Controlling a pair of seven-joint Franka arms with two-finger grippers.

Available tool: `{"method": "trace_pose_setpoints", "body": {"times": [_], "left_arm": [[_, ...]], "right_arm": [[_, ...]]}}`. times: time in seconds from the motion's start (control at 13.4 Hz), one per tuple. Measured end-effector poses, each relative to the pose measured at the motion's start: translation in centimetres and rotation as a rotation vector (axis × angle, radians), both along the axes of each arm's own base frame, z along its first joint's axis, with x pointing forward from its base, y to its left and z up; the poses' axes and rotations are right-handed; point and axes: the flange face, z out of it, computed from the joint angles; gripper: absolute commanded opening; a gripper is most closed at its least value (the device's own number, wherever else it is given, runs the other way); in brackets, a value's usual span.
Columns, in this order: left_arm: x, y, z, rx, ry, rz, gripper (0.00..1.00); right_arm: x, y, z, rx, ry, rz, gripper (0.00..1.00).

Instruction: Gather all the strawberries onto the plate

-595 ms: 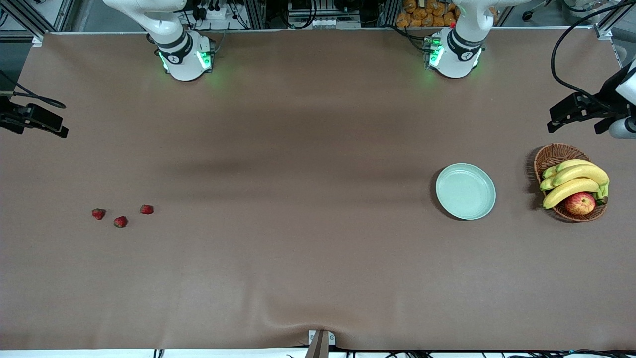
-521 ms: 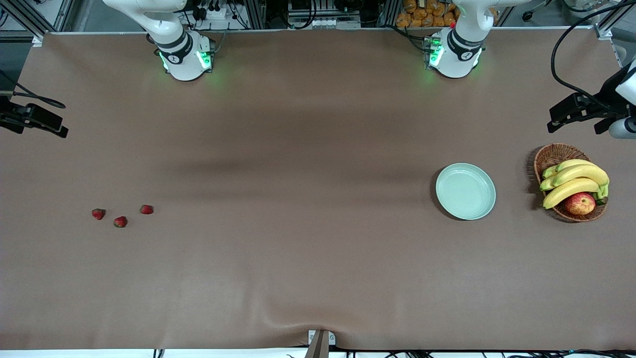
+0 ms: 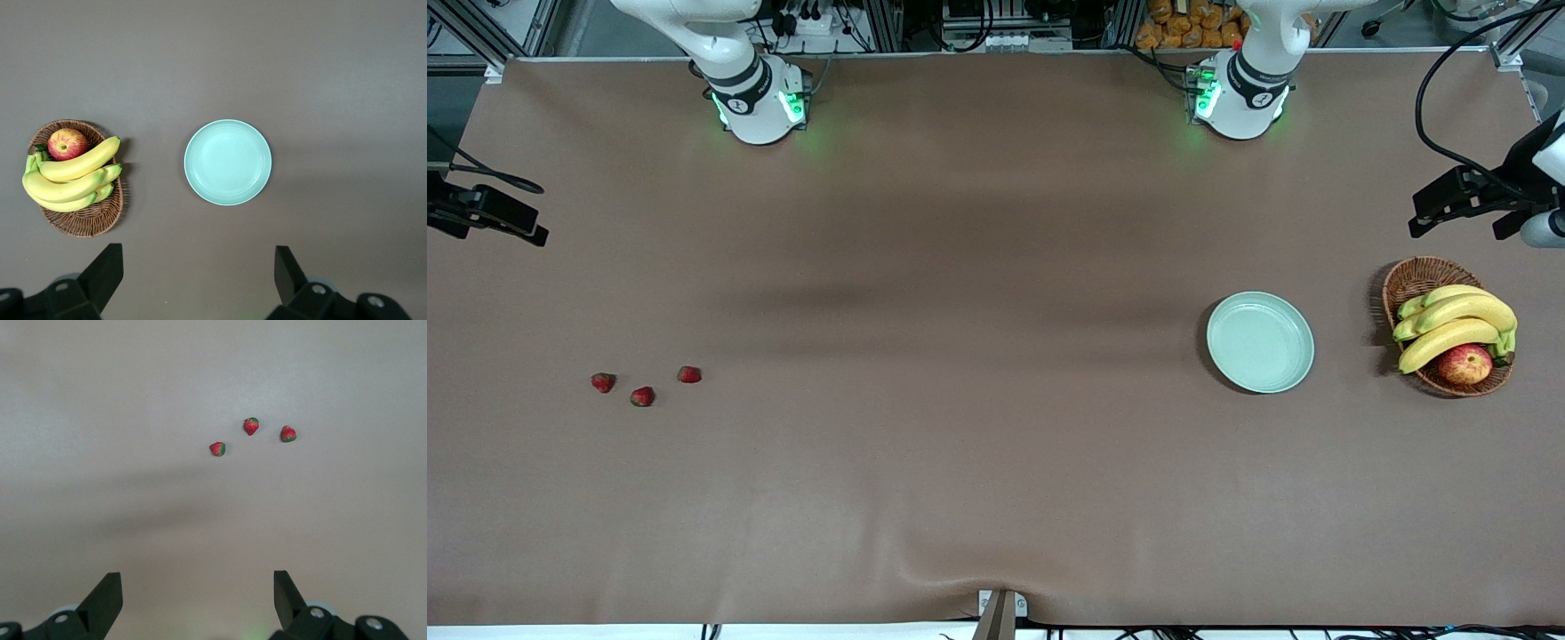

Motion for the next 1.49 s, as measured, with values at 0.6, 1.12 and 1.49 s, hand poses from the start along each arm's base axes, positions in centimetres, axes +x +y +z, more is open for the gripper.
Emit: {"method": "trace_pose_setpoints", "body": {"times": [0.6,1.12,1.49], "left_arm": [[-0.2,-0.2,-1.0,0.001,0.052,-0.004,1.00],[-0.1,-0.1,-0.7,0.001,0.039,-0.003,1.00],[0.1,-0.4,-0.5,-0.001,0.023,-0.007,1.00]], "right_arm": [[6.1,-0.1,-14.7,0.004,0.062,0.007,1.00],[8.3,-0.9,-29.1,0.006,0.092,0.000,1.00],[9.2,-3.7,-36.9,0.010,0.078,0.002,1.00]]}}
